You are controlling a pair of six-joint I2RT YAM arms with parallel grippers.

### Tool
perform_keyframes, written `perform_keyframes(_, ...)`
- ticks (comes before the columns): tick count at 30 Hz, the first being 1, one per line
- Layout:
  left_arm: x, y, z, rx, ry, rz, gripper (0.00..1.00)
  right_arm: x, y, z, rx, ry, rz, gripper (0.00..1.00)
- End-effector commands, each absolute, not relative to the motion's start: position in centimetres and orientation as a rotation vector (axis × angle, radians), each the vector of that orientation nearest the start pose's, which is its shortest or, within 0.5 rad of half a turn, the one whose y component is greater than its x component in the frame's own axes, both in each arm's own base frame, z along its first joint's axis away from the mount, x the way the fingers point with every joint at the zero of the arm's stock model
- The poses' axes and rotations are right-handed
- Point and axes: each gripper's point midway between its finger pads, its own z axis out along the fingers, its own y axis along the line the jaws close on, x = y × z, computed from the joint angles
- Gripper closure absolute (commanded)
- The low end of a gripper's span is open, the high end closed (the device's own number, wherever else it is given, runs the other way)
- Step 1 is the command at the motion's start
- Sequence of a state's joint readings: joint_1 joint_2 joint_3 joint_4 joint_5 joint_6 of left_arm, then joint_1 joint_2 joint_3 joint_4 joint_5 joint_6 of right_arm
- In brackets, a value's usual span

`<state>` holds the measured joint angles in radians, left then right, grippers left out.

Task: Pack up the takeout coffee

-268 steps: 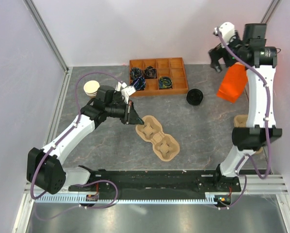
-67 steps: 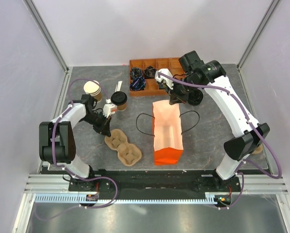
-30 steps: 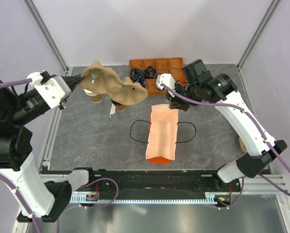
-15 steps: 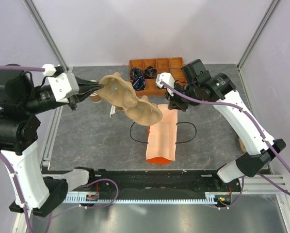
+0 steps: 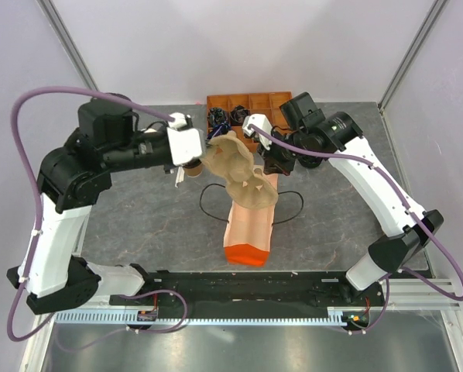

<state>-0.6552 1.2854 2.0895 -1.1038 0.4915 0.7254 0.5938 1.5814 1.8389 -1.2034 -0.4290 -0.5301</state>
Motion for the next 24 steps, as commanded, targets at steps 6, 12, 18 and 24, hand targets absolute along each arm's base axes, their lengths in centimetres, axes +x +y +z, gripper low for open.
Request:
perform_keyframes(6,20.3,-22.9,47.3,1.534,1.107,-0.085,0.98,26.9,25.7,31.3,-1.393,1.929,0.612,1.0)
perform_keyframes(12,20.1,-23.7,45.3,1.606,1.112,0.008,0.98,26.5,25.8,31.8,-1.385,1.924,0.628,1.0)
perform_keyframes(18,18.4,-25.9,42.1,1.765,1.072,0.101,0.98,25.8,26.1,32.4,-1.393,1.916,0.658,1.0)
perform_keyframes(24,17.9,-27.2,39.6,1.889,1.057,0.181,0.98,24.7,26.3,33.2,-1.448,1.856,0.635,1.0)
